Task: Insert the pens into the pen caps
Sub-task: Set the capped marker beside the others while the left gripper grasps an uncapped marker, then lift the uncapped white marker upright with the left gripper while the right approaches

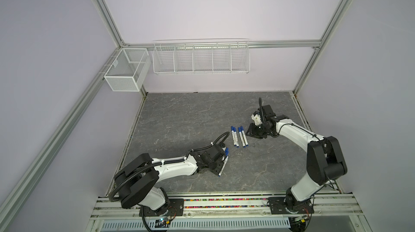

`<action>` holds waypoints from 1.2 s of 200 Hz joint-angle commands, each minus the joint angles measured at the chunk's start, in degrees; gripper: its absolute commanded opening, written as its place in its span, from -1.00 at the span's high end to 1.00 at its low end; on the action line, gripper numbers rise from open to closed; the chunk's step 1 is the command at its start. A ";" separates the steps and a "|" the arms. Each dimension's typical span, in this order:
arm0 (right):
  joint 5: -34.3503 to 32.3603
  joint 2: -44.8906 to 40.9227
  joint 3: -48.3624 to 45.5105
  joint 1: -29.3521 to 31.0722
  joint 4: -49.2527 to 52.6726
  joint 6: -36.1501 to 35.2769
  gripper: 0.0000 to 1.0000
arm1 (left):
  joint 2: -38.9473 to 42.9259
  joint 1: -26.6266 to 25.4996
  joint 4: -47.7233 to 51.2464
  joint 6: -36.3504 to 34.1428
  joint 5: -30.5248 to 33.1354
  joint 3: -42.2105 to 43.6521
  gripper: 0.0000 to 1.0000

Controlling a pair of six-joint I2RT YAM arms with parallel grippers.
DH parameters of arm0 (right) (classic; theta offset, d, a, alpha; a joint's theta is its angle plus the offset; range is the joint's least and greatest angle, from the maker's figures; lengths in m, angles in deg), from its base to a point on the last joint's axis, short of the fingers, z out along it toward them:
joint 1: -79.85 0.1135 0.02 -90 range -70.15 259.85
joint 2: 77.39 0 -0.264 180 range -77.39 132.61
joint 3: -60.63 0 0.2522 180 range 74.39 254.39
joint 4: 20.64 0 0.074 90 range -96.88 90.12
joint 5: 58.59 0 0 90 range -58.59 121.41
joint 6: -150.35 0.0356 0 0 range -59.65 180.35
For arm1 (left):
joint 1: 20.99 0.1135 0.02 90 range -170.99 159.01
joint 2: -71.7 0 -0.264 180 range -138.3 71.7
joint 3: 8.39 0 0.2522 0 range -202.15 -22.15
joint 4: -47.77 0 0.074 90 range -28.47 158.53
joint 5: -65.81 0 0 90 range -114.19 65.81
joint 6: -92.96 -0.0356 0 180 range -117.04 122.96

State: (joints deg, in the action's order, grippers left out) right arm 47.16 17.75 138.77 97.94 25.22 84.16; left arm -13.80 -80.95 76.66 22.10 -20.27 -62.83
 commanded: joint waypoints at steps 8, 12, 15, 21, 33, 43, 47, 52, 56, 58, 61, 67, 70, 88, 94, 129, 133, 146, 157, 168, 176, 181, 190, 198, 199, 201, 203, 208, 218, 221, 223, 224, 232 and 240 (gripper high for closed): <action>1.42 -2.01 -0.92 0.19 -0.77 0.18 0.32 | -1.66 -0.24 1.10 0.57 1.86 -2.14 0.04; 1.41 -2.01 -0.92 0.16 -0.76 0.14 0.32 | -1.80 -0.24 1.24 0.55 1.91 -2.27 0.05; 1.50 -2.13 -0.92 0.18 -0.78 0.13 0.32 | -1.98 -0.24 1.36 0.55 1.96 -2.29 0.05; 1.51 -2.22 -0.92 0.19 -0.70 0.09 0.32 | -2.14 -0.24 1.70 0.60 2.35 -2.37 0.06; 1.69 -2.33 -0.92 0.17 -0.65 -0.09 0.32 | -2.33 -0.24 2.44 0.88 3.07 -2.55 0.11; 1.70 -2.49 -0.84 0.19 -0.52 -0.25 0.32 | -2.34 -0.24 2.85 0.98 3.52 -2.47 0.13; 1.66 -2.58 -0.83 0.13 -0.50 -0.31 0.32 | -2.27 -0.24 2.95 0.99 3.56 -2.42 0.14; 1.72 -2.64 -0.83 0.16 -0.48 -0.42 0.32 | -2.31 -0.24 3.11 1.07 3.72 -2.38 0.15; 1.71 -2.66 -0.83 0.18 -0.46 -0.47 0.32 | -2.31 -0.24 3.19 1.08 3.85 -2.37 0.16; 1.67 -2.74 -0.83 0.13 -0.41 -0.49 0.32 | -2.27 -0.24 3.29 1.14 3.89 -2.36 0.16; 1.61 -2.69 -0.86 0.16 -0.42 -0.52 0.32 | -2.30 -0.24 3.46 1.16 3.95 -2.38 0.17; 1.59 -2.75 -0.84 0.15 -0.31 -0.57 0.32 | -2.46 -0.24 3.78 1.25 4.13 -2.38 0.19; 1.61 -2.75 -0.83 0.19 -0.31 -0.65 0.32 | -2.50 -0.23 3.98 1.22 4.27 -2.38 0.20; 1.64 -2.85 -0.94 0.21 -0.36 -0.68 0.31 | -3.01 -0.24 5.47 1.34 4.97 -2.59 0.26; 1.71 -2.90 -0.92 0.17 -0.39 -0.62 0.32 | -3.21 -0.24 6.00 1.43 5.19 -2.71 0.29; 1.62 -3.20 -1.27 0.18 -0.54 -0.33 0.32 | -3.39 -0.24 7.28 1.46 4.68 -2.21 0.45; 1.53 -3.20 -1.36 0.13 -0.57 -0.22 0.32 | -3.37 -0.24 7.30 1.44 4.51 -2.15 0.48; 1.49 -3.29 -1.53 0.18 -0.68 0.05 0.32 | -3.37 -0.24 7.02 1.44 3.83 -1.81 0.58; 1.58 -3.34 -1.63 0.15 -0.82 0.26 0.32 | -3.30 -0.24 6.60 1.37 2.95 -1.60 0.68; 1.69 -3.38 -1.72 0.19 -0.90 0.51 0.32 | -3.04 -0.24 5.79 1.10 1.75 -1.29 0.76; 1.66 -3.61 -1.80 0.21 -0.82 0.53 0.32 | -2.51 -0.24 5.18 0.92 0.76 -1.07 0.82; 1.65 -3.71 -1.80 0.34 -0.86 0.53 0.32 | -2.07 -0.24 4.64 0.77 0.15 -0.83 0.85; 1.68 -4.05 -1.88 0.43 -0.79 0.53 0.32 | -1.08 -0.24 3.85 0.56 -0.57 -0.39 0.93; 1.65 -4.37 -1.89 0.66 -0.74 0.45 0.31 | -0.08 -0.24 3.22 0.44 -1.04 -0.06 1.00; 1.65 -4.44 -1.89 0.65 -0.69 0.45 0.32 | 0.04 -0.24 3.23 0.41 -1.07 -0.04 1.00; 1.65 -4.48 -1.91 0.77 -0.65 0.33 0.32 | 0.34 -0.24 3.12 0.36 -1.21 0.05 1.00; 1.79 -4.62 -1.94 0.82 -0.70 0.31 0.32 | 0.62 -0.24 3.03 0.31 -1.36 0.12 1.00; 2.06 -4.81 -1.97 1.14 -0.73 0.06 0.32 | 1.43 -0.24 2.69 0.14 -1.67 0.32 1.00; 2.89 -5.38 -1.98 2.17 -0.93 -0.59 0.31 | 3.44 -0.24 1.88 -0.06 -2.39 0.80 1.00; 3.15 -5.61 -1.98 2.46 -1.01 -0.79 0.31 | 4.13 -0.24 1.60 -0.06 -2.52 0.97 1.00; 3.39 -5.69 -1.98 2.76 -1.10 -0.99 0.31 | 4.68 -0.24 1.40 -0.06 -2.63 1.07 1.00; 3.58 -5.76 -1.98 2.88 -1.17 -1.11 0.31 | 4.97 -0.24 1.35 -0.02 -2.66 1.10 1.00; 4.96 -6.33 -1.98 4.24 -1.71 -2.29 0.31 | 7.02 -0.24 0.72 0.55 -2.65 1.47 1.00; 6.57 -7.05 -2.06 5.87 -2.45 -3.44 0.29 | 9.27 -0.24 -0.32 1.26 -2.03 1.95 1.00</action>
State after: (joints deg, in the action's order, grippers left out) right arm 49.12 13.59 137.46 100.30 24.59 83.75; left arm -10.52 -80.97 79.72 23.04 -21.23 -61.92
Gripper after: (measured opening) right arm 0.348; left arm 0.106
